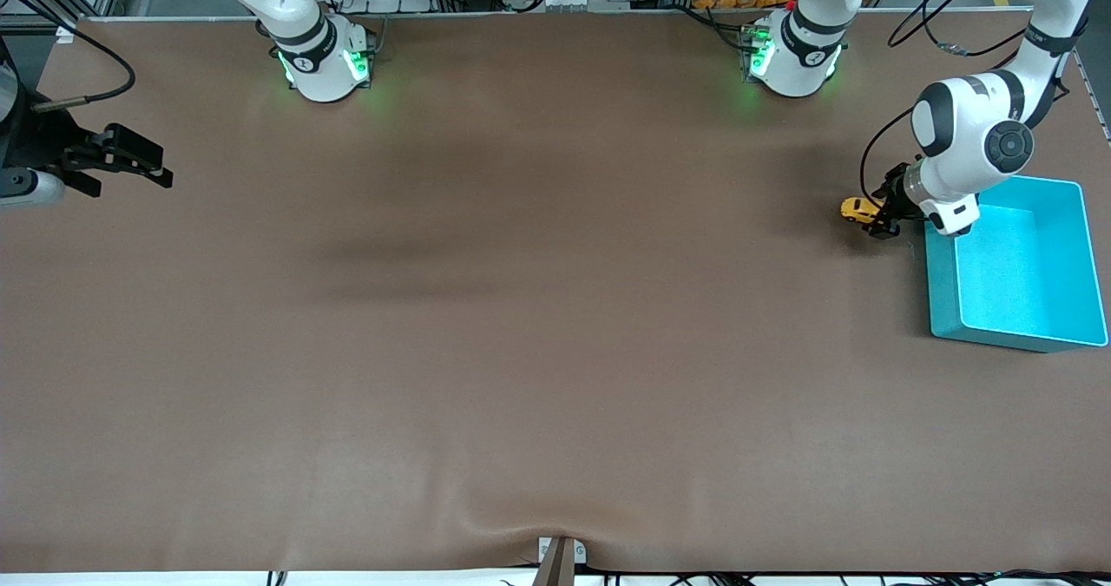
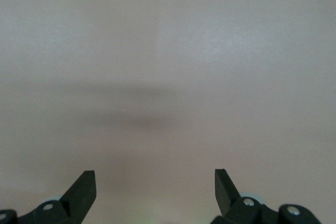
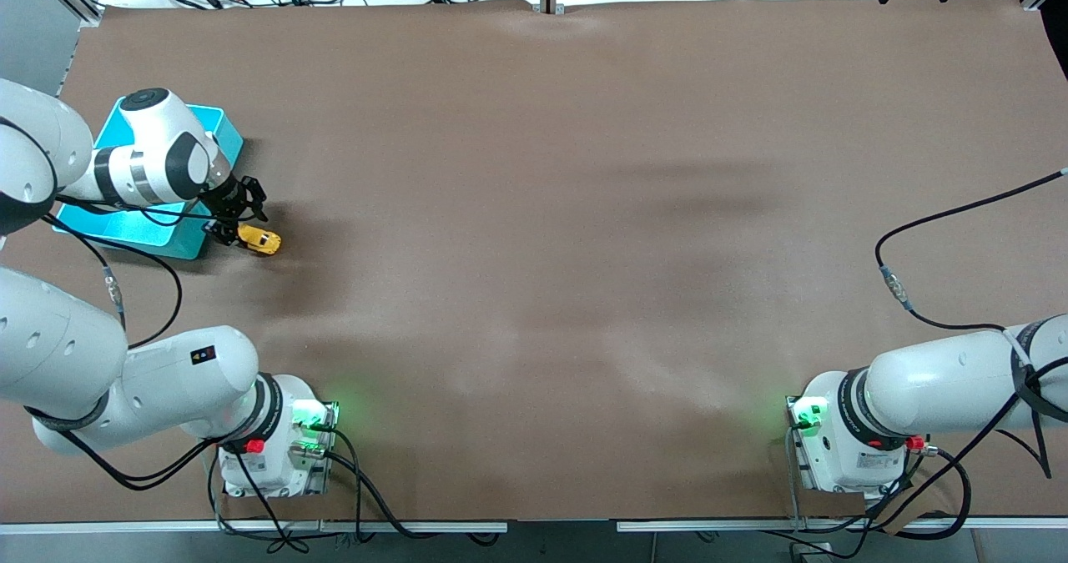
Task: Wind and store yellow beetle car
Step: 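Lift the car with the left gripper and carry it over the box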
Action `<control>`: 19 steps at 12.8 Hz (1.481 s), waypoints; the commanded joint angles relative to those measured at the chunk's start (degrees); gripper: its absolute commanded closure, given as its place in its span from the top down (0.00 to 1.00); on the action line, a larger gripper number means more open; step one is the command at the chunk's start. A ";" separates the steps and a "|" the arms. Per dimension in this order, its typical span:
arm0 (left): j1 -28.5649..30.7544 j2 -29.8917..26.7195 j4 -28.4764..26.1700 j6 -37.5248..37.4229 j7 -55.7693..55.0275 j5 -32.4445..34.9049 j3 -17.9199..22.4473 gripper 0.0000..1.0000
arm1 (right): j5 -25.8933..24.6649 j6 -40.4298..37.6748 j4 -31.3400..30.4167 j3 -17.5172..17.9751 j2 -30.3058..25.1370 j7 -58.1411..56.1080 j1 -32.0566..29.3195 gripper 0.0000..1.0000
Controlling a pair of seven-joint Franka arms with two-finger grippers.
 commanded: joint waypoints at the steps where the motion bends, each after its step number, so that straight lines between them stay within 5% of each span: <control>1: 1.04 0.21 -0.49 1.32 -1.76 2.47 -0.26 0.26 | -0.44 0.31 -0.91 -0.83 -0.77 1.11 1.54 1.00; 4: 1.48 -0.14 -0.23 1.24 -1.50 2.47 -0.35 0.00 | -0.44 0.31 -0.91 -0.74 -0.68 1.11 1.63 1.00; 7: 0.70 -2.24 1.35 -0.95 -1.58 2.47 -0.52 0.00 | -0.44 0.31 -0.91 -0.83 -0.68 1.02 1.63 1.00; 12: -3.44 -4.63 16.09 -23.16 2.35 2.56 -1.05 0.00 | -0.44 0.39 -0.91 -0.83 -0.50 1.02 1.63 1.00; 19: 4.80 -2.44 27.62 -28.56 35.27 8.87 -0.35 0.00 | -0.44 0.39 -0.91 -0.83 -0.42 1.20 1.80 1.00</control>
